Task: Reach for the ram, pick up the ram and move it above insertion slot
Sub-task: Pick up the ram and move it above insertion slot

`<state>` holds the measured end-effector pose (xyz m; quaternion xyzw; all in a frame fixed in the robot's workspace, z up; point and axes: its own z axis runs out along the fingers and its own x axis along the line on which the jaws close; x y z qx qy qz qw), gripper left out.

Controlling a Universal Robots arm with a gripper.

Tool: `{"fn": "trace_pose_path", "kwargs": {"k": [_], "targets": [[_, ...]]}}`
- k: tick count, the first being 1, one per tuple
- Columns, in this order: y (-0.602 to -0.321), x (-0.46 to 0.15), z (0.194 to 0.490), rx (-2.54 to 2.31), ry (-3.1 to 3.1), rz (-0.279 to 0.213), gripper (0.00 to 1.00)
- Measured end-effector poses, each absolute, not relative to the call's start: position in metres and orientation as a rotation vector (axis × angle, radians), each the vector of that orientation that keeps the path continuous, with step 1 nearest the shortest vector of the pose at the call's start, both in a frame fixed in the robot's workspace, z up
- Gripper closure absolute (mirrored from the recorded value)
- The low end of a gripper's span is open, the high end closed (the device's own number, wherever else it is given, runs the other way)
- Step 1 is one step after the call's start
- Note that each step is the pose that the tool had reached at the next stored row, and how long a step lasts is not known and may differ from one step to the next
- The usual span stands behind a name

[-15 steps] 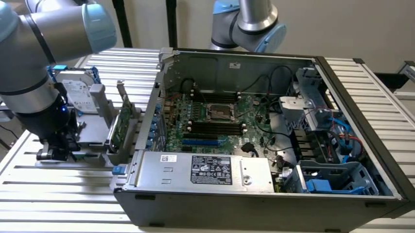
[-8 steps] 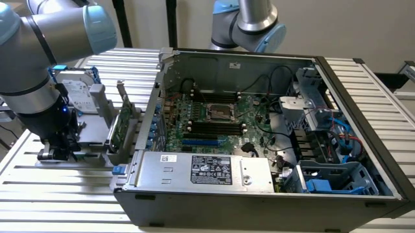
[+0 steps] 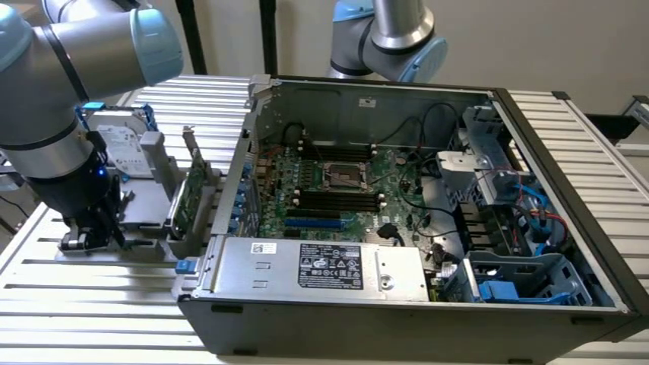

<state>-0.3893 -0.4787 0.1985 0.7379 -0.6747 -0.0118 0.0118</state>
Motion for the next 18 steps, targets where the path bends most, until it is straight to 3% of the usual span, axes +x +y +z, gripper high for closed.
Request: {"fn": "trace_pose_path", "kwargs": {"k": [18], "targets": [[-0.4787, -0.3892, 0.1986, 2.260, -2.147, -0.040, 0.87]]}}
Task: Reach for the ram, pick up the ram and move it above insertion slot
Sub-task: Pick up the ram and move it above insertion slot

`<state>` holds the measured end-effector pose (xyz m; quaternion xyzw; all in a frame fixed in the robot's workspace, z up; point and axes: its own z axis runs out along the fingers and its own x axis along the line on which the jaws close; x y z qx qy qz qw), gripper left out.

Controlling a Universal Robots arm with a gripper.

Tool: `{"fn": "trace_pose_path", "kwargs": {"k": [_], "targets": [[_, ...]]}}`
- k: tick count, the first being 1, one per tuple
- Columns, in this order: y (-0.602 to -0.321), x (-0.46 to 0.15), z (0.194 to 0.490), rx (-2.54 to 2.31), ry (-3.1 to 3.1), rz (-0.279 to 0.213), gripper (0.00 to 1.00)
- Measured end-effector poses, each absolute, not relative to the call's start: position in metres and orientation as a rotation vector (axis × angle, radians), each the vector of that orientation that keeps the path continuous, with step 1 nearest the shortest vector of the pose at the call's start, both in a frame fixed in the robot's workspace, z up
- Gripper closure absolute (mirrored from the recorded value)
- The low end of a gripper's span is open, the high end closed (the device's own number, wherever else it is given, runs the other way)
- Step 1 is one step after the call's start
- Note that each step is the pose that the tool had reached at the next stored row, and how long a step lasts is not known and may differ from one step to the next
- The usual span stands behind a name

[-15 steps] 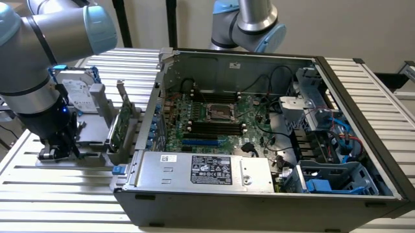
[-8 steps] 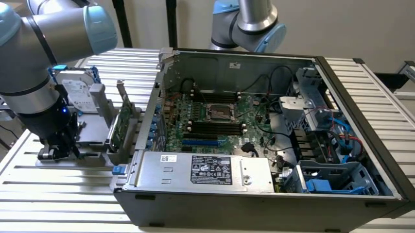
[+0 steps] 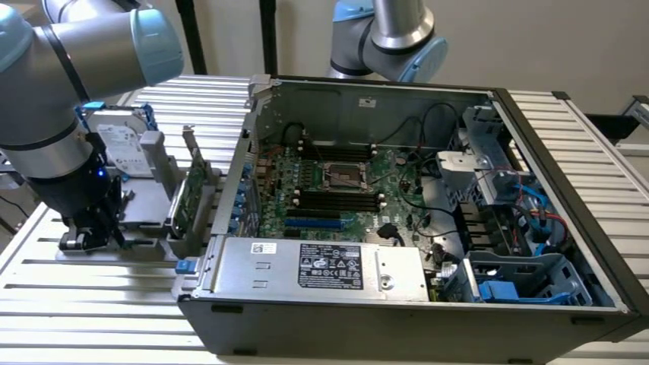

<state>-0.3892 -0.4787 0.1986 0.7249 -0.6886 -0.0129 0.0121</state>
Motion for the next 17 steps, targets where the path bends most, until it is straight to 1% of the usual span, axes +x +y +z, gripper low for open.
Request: {"fn": "trace_pose_path", "kwargs": {"k": [4, 17], "targets": [[-0.479, -0.389, 0.209, 2.260, -2.147, -0.040, 0.87], [-0.481, -0.386, 0.268, 2.261, -2.147, -0.041, 0.87]]}}
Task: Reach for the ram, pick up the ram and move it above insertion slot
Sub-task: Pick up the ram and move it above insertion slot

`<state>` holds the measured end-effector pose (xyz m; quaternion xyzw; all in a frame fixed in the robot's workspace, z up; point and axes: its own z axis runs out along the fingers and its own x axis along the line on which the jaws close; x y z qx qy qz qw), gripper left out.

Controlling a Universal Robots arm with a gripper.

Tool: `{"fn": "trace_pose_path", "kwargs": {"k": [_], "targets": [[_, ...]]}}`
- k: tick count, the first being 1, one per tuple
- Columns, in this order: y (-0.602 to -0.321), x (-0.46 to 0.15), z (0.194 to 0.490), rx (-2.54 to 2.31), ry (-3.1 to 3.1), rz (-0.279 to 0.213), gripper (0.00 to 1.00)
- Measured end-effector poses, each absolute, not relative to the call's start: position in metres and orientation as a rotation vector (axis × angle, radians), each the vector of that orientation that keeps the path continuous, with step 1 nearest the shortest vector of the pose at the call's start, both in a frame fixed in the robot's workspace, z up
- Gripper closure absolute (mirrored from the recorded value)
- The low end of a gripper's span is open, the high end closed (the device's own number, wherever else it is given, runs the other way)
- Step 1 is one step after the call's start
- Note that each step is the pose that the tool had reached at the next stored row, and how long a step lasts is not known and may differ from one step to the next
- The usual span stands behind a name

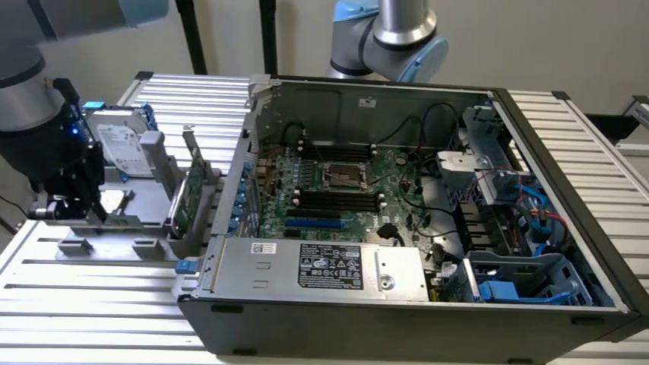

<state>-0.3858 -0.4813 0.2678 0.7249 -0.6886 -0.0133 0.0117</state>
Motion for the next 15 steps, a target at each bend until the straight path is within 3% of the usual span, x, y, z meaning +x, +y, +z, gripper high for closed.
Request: {"fn": "trace_pose_path", "kwargs": {"k": [15], "targets": [[-0.488, -0.328, 0.336, 2.271, -2.153, -0.065, 0.87]]}}
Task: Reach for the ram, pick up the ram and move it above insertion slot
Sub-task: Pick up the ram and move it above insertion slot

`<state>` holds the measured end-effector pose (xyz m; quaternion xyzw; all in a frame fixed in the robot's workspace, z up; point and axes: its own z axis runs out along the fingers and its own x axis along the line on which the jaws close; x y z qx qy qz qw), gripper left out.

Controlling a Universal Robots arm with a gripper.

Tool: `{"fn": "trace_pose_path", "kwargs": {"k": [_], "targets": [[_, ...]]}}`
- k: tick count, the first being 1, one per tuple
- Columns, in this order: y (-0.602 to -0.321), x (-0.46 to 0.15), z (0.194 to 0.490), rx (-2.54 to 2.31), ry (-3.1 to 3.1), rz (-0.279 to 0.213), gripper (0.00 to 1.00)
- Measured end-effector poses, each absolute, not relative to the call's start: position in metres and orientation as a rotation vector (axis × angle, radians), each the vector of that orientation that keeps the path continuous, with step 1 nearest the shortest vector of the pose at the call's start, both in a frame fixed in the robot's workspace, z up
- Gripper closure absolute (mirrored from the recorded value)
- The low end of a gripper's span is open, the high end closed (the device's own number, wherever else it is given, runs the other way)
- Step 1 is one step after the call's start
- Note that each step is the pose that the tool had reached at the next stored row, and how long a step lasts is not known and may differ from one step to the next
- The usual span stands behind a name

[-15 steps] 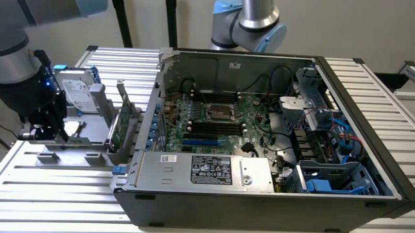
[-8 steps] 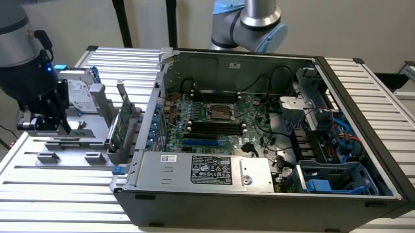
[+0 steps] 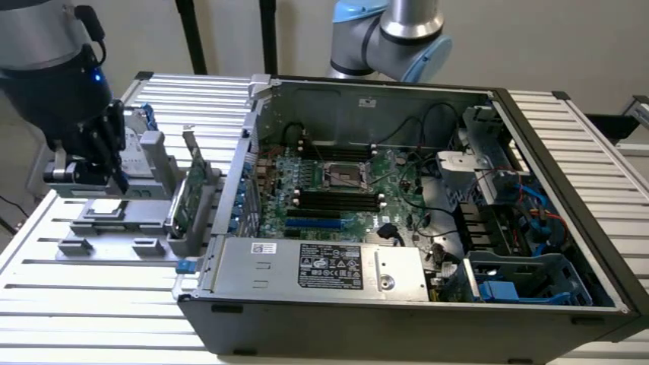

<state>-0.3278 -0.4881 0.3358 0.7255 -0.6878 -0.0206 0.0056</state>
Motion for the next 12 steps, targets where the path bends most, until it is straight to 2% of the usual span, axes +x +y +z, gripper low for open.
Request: {"fn": "trace_pose_path", "kwargs": {"k": [12], "targets": [[-0.488, -0.273, 0.388, 2.271, -2.152, -0.089, 0.87]]}}
